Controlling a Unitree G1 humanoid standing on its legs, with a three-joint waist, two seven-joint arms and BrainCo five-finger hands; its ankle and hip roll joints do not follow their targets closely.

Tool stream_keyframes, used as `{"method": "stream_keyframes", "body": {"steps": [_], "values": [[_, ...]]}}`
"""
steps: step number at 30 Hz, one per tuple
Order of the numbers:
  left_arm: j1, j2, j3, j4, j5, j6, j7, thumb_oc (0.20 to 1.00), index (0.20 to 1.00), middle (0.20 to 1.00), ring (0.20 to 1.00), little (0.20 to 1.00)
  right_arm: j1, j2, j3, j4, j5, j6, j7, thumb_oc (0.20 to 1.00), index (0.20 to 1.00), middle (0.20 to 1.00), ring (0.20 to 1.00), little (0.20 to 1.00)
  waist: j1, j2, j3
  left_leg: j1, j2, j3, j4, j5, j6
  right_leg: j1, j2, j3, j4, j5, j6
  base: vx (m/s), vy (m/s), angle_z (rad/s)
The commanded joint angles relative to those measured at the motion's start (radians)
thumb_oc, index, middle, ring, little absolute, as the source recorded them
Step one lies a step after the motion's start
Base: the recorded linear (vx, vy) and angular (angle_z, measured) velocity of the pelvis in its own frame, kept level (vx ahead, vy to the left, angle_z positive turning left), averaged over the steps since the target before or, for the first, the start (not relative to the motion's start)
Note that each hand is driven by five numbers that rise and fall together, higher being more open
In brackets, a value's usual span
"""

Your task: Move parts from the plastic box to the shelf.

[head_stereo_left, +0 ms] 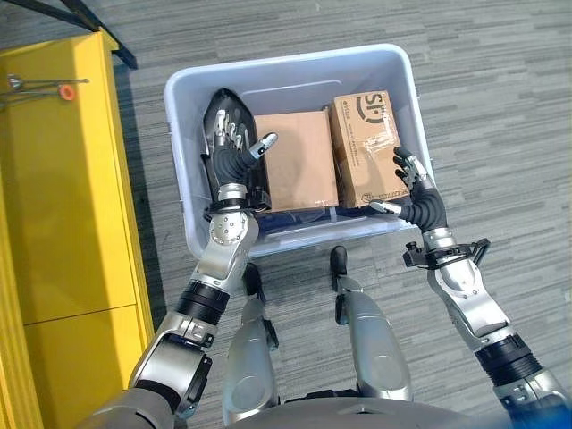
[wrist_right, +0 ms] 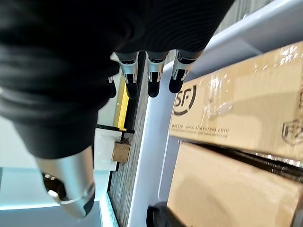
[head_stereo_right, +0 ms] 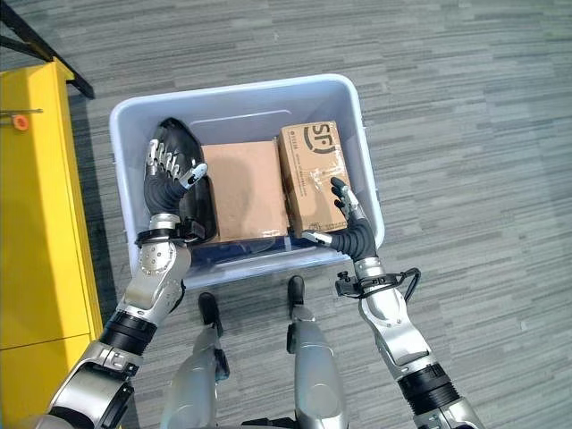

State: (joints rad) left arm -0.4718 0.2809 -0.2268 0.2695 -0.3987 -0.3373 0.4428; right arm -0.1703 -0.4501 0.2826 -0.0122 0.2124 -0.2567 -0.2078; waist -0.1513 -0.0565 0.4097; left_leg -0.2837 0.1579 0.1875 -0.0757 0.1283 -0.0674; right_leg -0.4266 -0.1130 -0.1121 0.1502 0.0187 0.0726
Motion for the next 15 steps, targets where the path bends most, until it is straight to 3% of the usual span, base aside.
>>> {"method": "stream_keyframes", "body": {"steps": [1, 15], "values": [[-0.032, 0.052, 0.034, 0.044, 0.121, -0.044, 0.062, 1.0, 1.0, 1.0, 1.0, 1.0, -0.031, 0.026, -0.022, -0.04, 0.012, -0.077, -0.02, 1.0, 1.0, 1.0, 1.0, 1.0, 0.019, -0.051, -0.037, 0.121, 0.073, 0.023, 0.034, -0.083, -0.062, 0.027, -0.067, 0.003, 0.015, 0.049, 0.086, 0.02, 0.031, -0.06], [-0.238, 0.131, 0.099, 0.525, 0.029, -0.007, 0.148, 1.0, 1.0, 1.0, 1.0, 1.0, -0.006, 0.012, 0.029, -0.046, 0.055, -0.107, 0.005, 1.0, 1.0, 1.0, 1.0, 1.0, -0.063, -0.113, -0.027, 0.11, 0.076, 0.07, 0.004, -0.061, -0.082, -0.002, -0.038, 0.045, -0.055, 0.097, 0.099, 0.0, 0.019, -0.12]]}}
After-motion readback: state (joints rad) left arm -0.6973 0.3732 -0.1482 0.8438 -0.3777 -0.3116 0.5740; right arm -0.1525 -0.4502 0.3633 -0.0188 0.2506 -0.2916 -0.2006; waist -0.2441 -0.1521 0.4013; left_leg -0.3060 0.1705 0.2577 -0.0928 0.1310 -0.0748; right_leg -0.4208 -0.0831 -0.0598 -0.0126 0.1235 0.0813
